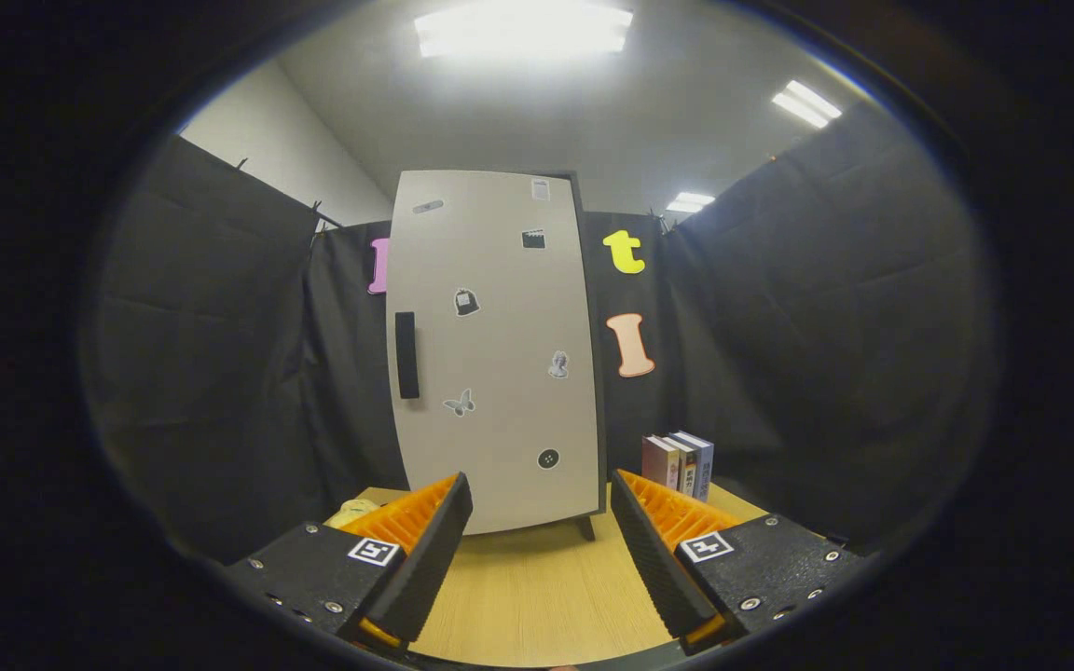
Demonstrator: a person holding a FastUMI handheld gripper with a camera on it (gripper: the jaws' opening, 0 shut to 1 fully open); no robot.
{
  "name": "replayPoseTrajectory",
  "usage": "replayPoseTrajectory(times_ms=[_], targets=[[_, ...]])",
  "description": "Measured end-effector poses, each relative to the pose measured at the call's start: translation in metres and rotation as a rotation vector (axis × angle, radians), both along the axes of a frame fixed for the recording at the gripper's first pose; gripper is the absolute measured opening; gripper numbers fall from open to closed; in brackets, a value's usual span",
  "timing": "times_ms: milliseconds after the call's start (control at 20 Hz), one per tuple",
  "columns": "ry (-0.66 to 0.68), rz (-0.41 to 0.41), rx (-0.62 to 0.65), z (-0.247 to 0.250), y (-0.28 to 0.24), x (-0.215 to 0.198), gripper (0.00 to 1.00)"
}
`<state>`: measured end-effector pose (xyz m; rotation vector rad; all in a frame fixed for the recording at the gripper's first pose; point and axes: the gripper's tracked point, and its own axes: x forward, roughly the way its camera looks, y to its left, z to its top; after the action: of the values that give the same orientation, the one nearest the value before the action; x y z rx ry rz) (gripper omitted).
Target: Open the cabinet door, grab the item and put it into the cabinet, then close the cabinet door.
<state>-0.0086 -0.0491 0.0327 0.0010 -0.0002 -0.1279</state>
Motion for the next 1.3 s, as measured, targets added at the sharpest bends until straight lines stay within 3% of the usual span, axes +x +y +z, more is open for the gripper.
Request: replayPoseTrajectory(times_ms=[1300], targets=[[0.001,0.017,-0.015,-0.005,0.0114,0.0095,0.93]])
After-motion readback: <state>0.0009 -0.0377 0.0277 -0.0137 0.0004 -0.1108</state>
